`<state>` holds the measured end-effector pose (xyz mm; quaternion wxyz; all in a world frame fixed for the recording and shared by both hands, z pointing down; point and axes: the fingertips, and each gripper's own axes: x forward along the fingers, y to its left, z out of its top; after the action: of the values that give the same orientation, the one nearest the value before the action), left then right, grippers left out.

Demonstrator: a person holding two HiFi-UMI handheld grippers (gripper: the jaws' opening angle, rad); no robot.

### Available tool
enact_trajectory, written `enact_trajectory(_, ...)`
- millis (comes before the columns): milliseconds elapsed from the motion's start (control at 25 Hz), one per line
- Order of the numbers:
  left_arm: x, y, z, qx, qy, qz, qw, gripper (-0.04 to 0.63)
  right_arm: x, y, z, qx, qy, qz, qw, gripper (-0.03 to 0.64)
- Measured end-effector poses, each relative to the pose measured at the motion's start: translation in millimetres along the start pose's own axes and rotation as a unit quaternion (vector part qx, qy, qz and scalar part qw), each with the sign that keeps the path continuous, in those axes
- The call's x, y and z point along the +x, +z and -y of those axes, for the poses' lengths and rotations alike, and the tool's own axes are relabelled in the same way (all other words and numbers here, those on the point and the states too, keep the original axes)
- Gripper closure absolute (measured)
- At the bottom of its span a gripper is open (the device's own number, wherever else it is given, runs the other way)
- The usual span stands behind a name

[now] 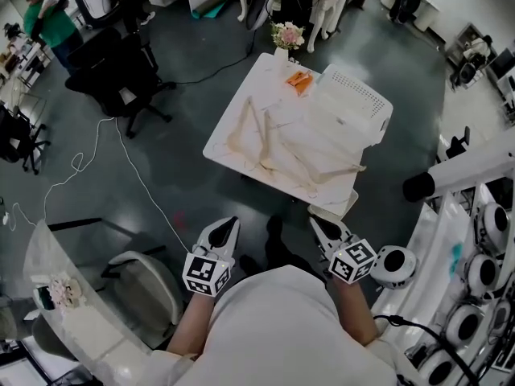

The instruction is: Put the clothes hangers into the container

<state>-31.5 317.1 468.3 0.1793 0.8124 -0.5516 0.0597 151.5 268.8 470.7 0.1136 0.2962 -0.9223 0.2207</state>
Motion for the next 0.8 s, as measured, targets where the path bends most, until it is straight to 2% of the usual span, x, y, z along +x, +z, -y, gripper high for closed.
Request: enact_trajectory(800, 118.7, 24.4, -32.7, 0.0, 0.028, -0.031, 0.9991, 0.594, 68.5, 40.9, 111.7, 0.006, 0.028, -0.033, 0.999, 0.614)
